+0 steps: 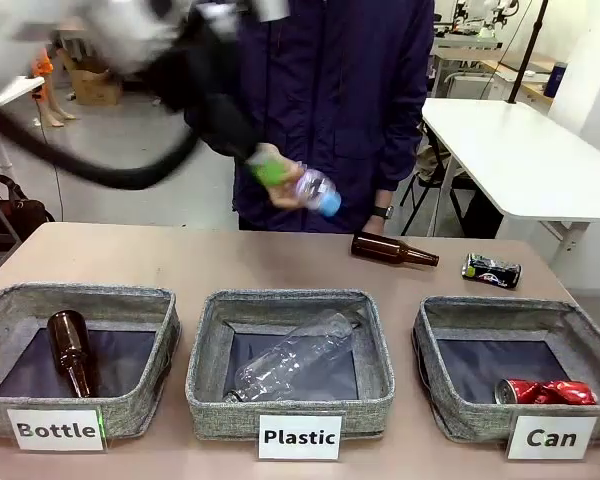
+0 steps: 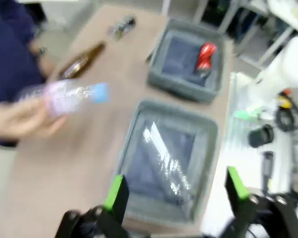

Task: Sort the can waste into the basket.
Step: Pick up the can waste from the table and place it in the right Fabric basket.

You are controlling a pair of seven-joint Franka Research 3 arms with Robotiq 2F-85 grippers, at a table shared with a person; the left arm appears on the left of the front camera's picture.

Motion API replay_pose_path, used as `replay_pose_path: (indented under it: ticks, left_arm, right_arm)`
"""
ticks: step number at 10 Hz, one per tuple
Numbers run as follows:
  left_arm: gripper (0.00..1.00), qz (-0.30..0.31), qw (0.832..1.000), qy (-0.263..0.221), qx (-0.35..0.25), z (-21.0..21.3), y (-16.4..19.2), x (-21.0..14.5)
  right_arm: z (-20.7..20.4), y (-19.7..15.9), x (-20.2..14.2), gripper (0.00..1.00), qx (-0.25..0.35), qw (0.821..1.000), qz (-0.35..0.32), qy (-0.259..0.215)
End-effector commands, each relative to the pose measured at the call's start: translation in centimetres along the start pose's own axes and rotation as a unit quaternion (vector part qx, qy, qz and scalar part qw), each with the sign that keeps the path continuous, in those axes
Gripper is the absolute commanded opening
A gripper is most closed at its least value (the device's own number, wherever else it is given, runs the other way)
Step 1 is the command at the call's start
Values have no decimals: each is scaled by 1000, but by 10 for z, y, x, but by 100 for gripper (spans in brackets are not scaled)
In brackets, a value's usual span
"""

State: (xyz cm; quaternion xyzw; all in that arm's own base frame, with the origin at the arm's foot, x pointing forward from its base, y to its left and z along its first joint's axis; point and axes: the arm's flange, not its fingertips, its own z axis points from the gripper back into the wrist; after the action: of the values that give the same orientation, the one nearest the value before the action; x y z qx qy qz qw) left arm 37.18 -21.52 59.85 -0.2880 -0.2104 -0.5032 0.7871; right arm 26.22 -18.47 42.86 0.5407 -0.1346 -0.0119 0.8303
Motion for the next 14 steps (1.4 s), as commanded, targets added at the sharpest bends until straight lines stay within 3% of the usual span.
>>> replay_pose_path:
  ticks: [1,2,4,5,7,8,10,11,12,14]
  left_arm:
    - [100,86,996,-9,-11,45,33,-76]
    - [100,142,990,-24,-2,64,55,-117]
    - [100,275,959,-70,-2,83,94,-204]
    - [100,344,933,-107,4,85,110,-242]
    - [100,479,860,-174,13,79,130,-306]
    - [100,512,831,-220,18,76,131,-324]
    - [100,504,797,-332,17,74,123,-343]
    - [100,521,831,-198,13,82,138,-346]
    - [100,521,831,-198,13,82,138,-346]
    - [100,521,831,-198,13,82,138,-346]
  right_arm:
    - [-50,30,10,100,18,1000,21,5]
    - [-78,44,13,100,41,998,32,24]
    - [-125,66,17,100,78,995,36,46]
    - [-138,73,18,100,90,994,32,52]
    - [-152,78,25,100,95,994,19,49]
    - [-156,77,31,100,81,996,-4,41]
    - [-162,68,41,100,51,996,-64,21]
    - [-163,59,45,100,21,997,-79,1]
    - [-146,68,54,100,63,997,-23,46]
    - [-146,68,54,100,63,997,-23,46]
